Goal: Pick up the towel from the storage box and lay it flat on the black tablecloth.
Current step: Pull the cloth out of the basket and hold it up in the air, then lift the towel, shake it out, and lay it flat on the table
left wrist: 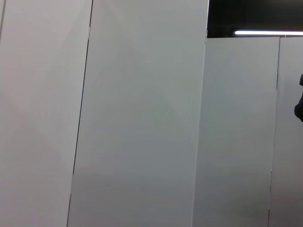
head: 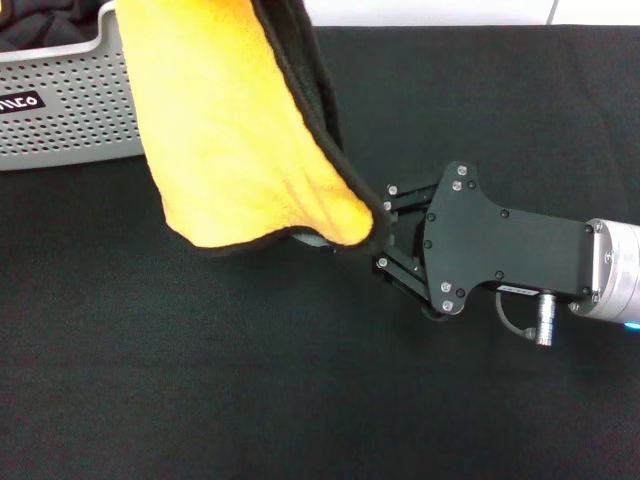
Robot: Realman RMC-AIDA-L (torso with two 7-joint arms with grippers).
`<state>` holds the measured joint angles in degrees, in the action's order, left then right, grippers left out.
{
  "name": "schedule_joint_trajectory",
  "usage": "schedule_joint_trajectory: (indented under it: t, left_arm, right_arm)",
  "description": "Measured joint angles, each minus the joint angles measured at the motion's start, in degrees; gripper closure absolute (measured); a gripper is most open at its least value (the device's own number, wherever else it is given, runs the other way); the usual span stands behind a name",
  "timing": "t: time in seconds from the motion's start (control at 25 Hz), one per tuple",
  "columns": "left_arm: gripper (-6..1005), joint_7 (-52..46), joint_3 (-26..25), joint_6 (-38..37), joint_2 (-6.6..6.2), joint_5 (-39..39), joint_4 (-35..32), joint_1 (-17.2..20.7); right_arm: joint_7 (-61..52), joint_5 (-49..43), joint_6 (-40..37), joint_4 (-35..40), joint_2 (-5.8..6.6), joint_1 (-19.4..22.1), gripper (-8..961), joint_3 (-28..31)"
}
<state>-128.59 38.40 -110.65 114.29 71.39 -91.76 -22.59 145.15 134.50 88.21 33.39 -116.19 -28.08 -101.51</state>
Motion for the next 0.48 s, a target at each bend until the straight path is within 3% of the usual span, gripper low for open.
schedule_joint_trajectory:
  t: [0.28,0.48]
  left_arm:
    - [987,1.2,0.0,-0.1,0.12,2.0,2.2,0.6]
    - [986,2.1,0.0,-0.9,-0.17,6.7,6.8,0.8]
  right_arm:
    - [0.7,0.3,-0.2,0.7,0.00,1.4,902,0.9]
    - [0.4,0.8,0.8,3.1,0.40,4.8,938,5.0]
